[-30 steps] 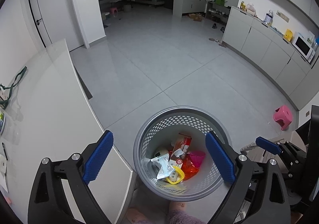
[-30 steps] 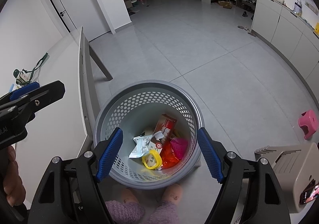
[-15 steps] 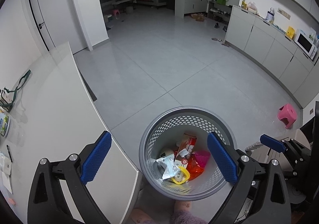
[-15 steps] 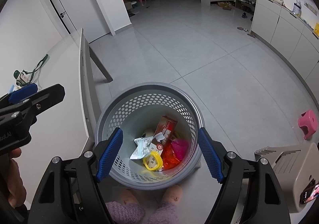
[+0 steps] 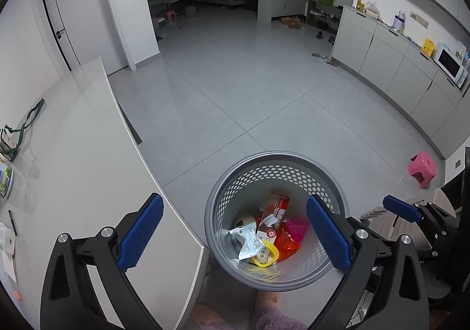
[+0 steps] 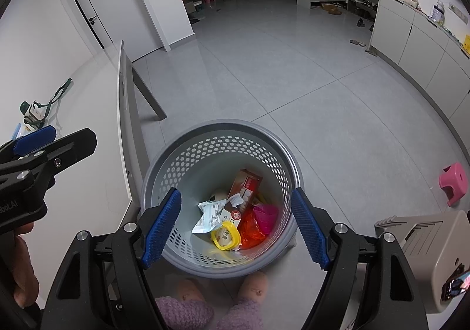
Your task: Collect trash
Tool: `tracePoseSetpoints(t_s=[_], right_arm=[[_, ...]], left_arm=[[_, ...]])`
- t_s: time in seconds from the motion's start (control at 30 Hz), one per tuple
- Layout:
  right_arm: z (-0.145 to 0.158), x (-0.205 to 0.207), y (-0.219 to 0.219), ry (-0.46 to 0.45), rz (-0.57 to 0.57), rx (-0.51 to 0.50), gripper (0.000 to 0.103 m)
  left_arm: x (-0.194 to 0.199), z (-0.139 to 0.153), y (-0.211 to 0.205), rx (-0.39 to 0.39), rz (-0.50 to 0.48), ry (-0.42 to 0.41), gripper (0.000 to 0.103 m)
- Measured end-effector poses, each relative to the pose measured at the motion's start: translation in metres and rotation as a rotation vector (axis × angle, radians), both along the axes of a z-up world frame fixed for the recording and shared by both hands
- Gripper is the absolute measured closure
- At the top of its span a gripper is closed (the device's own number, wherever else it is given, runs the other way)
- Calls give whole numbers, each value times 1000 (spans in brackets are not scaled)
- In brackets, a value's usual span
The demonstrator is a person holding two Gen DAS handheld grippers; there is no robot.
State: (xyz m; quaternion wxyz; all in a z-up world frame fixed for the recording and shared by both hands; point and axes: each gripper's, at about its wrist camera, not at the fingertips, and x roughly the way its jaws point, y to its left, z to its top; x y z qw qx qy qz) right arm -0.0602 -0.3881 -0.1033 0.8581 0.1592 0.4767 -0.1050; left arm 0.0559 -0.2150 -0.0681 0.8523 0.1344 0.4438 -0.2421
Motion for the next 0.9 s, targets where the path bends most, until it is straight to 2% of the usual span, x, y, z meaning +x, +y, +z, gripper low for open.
tracePoseSetpoints(t_s=[0.9], right_arm=[[2,0,2,1,11,0,29]], left_arm=[[-3,-3,1,13,13,9,7]])
